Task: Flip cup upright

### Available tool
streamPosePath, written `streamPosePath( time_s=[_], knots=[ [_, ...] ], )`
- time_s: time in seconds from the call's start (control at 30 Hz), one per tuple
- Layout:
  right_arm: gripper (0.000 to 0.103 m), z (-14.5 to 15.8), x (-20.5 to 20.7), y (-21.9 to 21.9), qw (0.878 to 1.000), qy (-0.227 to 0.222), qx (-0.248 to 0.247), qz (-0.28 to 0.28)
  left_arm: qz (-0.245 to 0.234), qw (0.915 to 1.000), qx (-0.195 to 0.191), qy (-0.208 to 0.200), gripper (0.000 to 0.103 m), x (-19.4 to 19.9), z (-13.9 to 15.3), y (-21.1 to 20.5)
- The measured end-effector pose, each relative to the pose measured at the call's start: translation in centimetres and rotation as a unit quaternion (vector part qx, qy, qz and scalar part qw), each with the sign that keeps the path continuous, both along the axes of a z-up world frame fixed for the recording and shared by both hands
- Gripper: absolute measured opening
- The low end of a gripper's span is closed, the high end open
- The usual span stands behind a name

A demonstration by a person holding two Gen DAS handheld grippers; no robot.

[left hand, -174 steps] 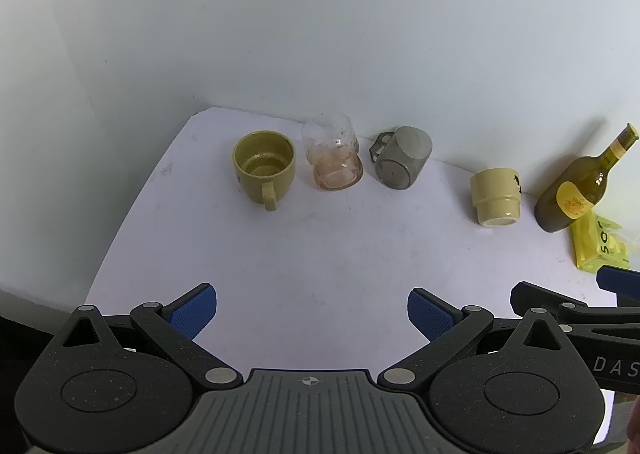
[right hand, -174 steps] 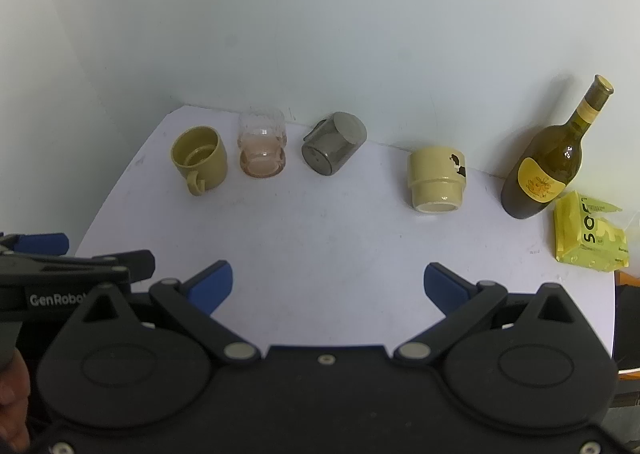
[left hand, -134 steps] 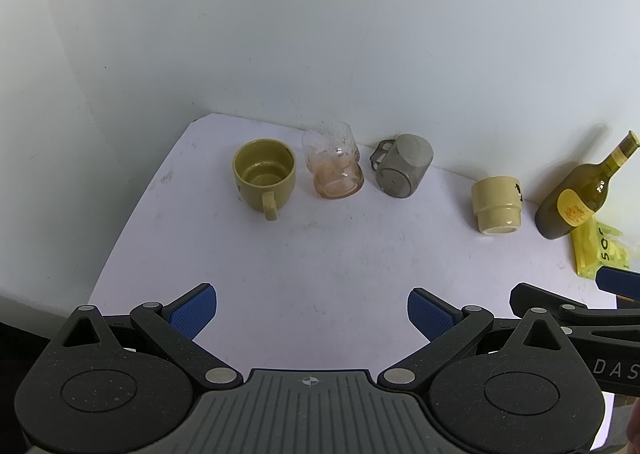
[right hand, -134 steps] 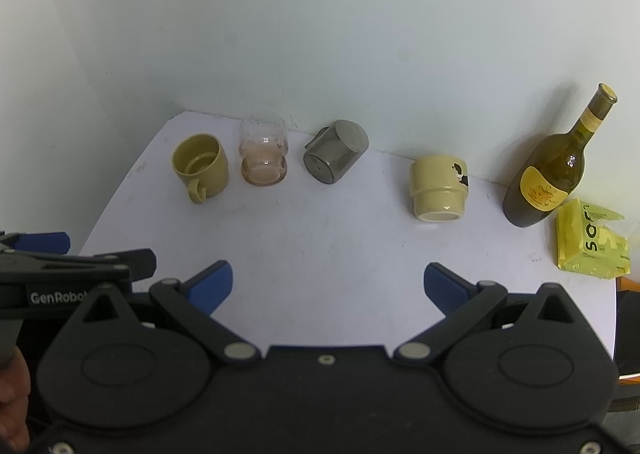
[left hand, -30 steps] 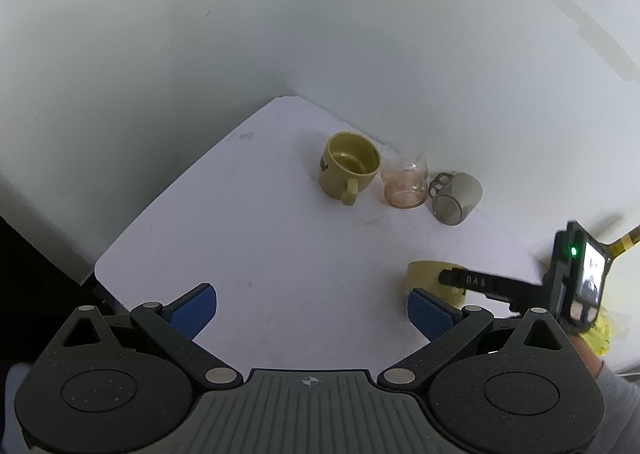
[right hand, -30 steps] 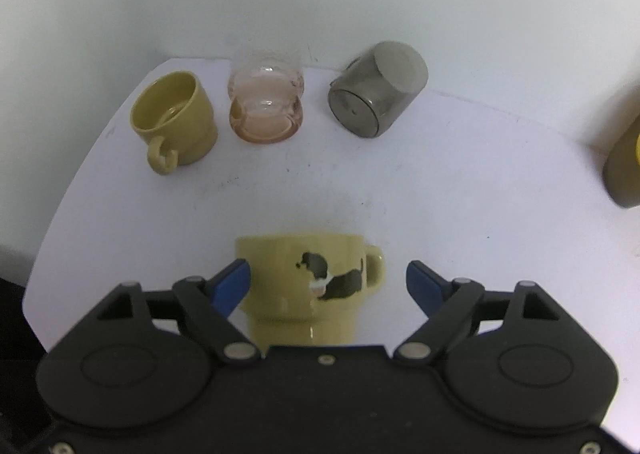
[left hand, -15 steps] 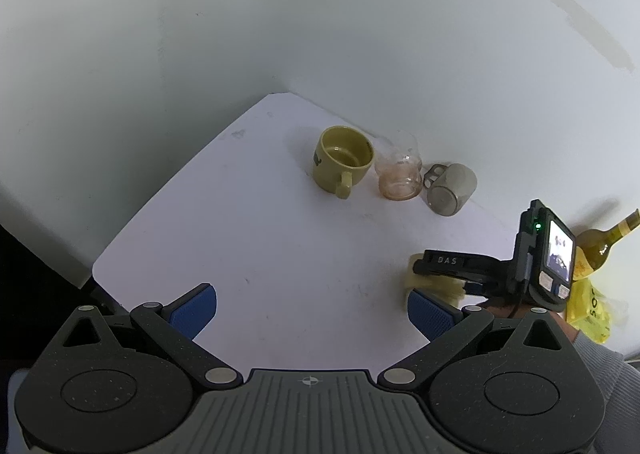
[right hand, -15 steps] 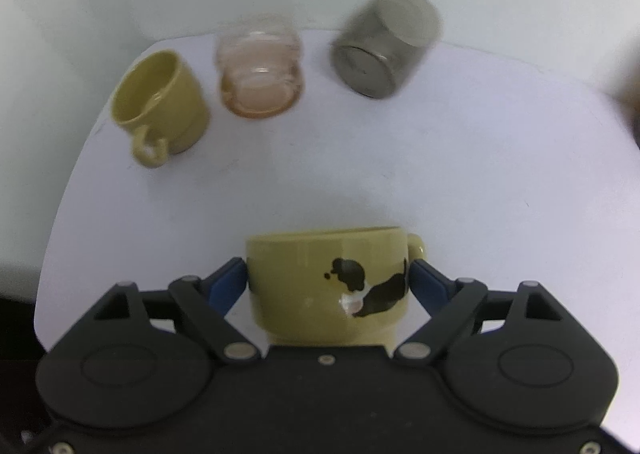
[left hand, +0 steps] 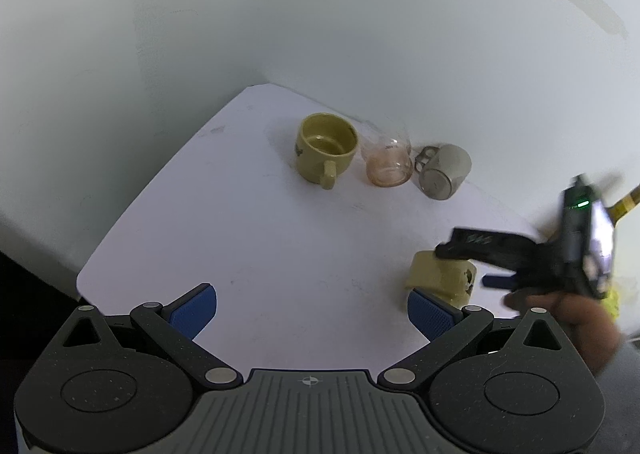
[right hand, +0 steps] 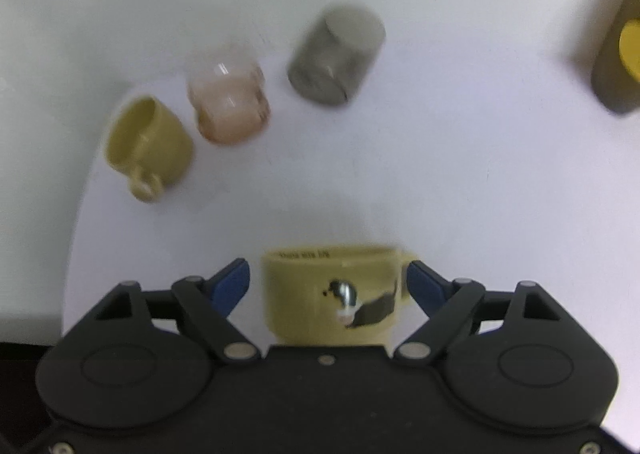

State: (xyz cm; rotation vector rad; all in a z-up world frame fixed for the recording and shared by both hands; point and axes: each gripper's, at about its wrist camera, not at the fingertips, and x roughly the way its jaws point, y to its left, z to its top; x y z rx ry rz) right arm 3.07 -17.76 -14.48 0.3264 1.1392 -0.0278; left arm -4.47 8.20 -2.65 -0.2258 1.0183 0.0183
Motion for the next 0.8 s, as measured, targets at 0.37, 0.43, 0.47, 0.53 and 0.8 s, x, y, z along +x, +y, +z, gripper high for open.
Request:
streamPosePath(
  time_s=[0.37,0.43,0.47,0.53,0.8],
  knots=[
    [0.086,4.0,-7.2,-8.5,0.998,-0.032,0.005,-0.054,-0.078,0.9963,0.025,-0.024,0.103,1.8,-4.6,-6.6],
    [0.086,4.4,-8.9,-10.2,0.997,-0.036,-0.011,-0.067,-0.092,0.9946,0.037,-0.029,0.103,1.8,-5.9,-8.3],
    [0.086,4.4,-9.2,-10.4,0.997,-0.036,-0.013,-0.068,-0.098,0.9938,0.039,-0.034,0.103,1.7,-6.3,-8.9],
    [0.086,4.7,-10.9,-11.8,0.996,-0.038,-0.031,-0.081,-0.116,0.9903,0.056,-0.051,0.103,1.3,-7.7,-10.6],
    [0.086,4.3,-13.3,-13.8,0.995,-0.026,-0.038,-0.092,-0.155,0.9844,0.049,-0.069,0.103,1.8,-12.3,-14.3]
  ],
)
